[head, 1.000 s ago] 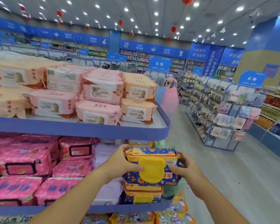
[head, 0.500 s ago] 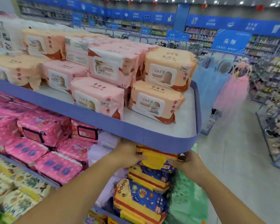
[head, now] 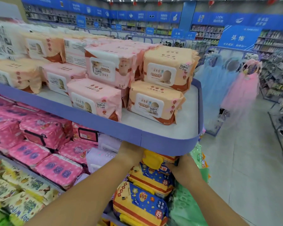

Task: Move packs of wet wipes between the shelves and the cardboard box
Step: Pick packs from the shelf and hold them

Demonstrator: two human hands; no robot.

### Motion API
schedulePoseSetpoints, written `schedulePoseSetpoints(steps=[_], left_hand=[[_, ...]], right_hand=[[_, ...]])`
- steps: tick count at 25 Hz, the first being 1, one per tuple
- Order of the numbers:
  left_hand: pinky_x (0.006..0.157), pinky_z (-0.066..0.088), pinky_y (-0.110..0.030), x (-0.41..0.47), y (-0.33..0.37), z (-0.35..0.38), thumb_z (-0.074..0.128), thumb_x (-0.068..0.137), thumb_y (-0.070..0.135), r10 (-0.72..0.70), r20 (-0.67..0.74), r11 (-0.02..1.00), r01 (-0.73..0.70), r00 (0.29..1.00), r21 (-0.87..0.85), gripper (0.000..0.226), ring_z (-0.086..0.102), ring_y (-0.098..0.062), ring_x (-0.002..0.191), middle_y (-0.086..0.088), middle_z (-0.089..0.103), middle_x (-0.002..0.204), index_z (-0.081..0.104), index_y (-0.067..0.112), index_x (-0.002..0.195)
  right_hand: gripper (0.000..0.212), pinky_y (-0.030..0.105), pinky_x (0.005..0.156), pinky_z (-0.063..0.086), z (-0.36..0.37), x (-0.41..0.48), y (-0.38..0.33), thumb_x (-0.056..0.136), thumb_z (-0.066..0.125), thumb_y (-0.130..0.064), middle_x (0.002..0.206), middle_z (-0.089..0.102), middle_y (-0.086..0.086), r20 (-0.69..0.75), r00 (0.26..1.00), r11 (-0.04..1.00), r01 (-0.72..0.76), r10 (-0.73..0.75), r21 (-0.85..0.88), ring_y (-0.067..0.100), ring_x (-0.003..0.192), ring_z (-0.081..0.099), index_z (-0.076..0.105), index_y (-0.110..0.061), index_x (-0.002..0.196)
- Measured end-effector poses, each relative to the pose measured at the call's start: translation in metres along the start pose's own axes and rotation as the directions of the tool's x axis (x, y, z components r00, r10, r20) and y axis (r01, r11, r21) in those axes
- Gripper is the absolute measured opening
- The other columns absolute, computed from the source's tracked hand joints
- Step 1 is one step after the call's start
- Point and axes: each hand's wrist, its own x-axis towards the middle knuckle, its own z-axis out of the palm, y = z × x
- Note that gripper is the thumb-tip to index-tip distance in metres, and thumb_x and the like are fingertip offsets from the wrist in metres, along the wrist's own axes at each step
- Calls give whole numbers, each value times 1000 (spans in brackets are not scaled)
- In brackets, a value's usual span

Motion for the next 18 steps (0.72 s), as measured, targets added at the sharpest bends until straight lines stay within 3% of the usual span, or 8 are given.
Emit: schedulePoseSetpoints(steps=[1, 3, 5, 7, 9, 12, 15, 18], left_hand=[[77, 38, -29, -5, -1, 1, 45, 105, 21, 9, -76, 997, -3, 997, 82, 22, 60, -25, 109, -1, 62, 97, 52, 19, 85], [75, 39, -29, -17, 0, 5, 46, 102, 23, 22, -157, 1000, -19, 987, 18, 15, 61, -27, 102, -7, 66, 104, 57, 17, 93], [73, 46, -28, -33, -4, 6, 53, 94, 27, 59, -253, 978, -107, 966, -180, 11, 61, -27, 93, -8, 63, 98, 53, 16, 94], [78, 55, -32, -49, -13, 10, 56, 89, 32, 33, -277, 884, -157, 960, -440, 23, 63, -19, 91, 1, 64, 102, 58, 24, 111], [85, 51, -14, -72, -18, 8, 58, 96, 31, -7, -247, 733, -163, 969, -660, 36, 62, 3, 99, 14, 65, 117, 57, 33, 132], [82, 36, 6, -104, -43, 2, 59, 102, 26, -39, -221, 563, -161, 975, -810, 41, 54, 27, 96, 26, 60, 117, 52, 26, 142], [102, 35, -12, -113, -74, -5, 59, 102, 32, 5, -147, 492, -131, 989, -861, 46, 50, 3, 127, 12, 54, 142, 50, 22, 146], [101, 36, -22, -137, -100, -19, 54, 104, 36, 58, -72, 414, -90, 996, -906, 47, 47, -9, 130, 4, 50, 147, 49, 17, 146]], right_hand=[[60, 40, 84, 52, -2, -4, -3, 85, 72, -39, 124, 57, 2, 10, 999, 999, -34, 34, 20, 28, 103, 61, 46, -25, 137], [44, 39, 82, 51, -8, -14, -10, 88, 68, -39, 117, 57, 2, -36, 998, 998, -54, 55, 35, 25, 96, 59, 51, -25, 126], [24, 39, 76, 50, -13, -28, -22, 93, 63, -36, 106, 59, 4, -86, 993, 993, -74, 81, 90, 23, 86, 57, 55, -22, 110], [15, 39, 68, 46, -13, -45, -34, 96, 59, -33, 95, 63, 9, -145, 985, 984, -71, 95, 166, 23, 77, 57, 57, -20, 103], [13, 36, 66, 44, -14, -64, -47, 100, 53, -32, 92, 69, 6, -170, 979, 968, -69, 112, 239, 18, 74, 59, 61, -24, 107], [18, 33, 81, 44, -2, -97, -84, 103, 50, -37, 109, 67, -7, -141, 982, 942, -75, 127, 328, 15, 98, 62, 60, -31, 116], [39, 34, 96, 47, 15, -128, -123, 103, 47, -44, 133, 60, -3, -163, 971, 917, -98, 172, 387, 16, 117, 57, 56, -25, 136], [47, 27, 95, 42, 28, -165, -167, 104, 43, -44, 137, 55, -5, -175, 957, 874, -124, 230, 470, 11, 116, 52, 50, -21, 145]])
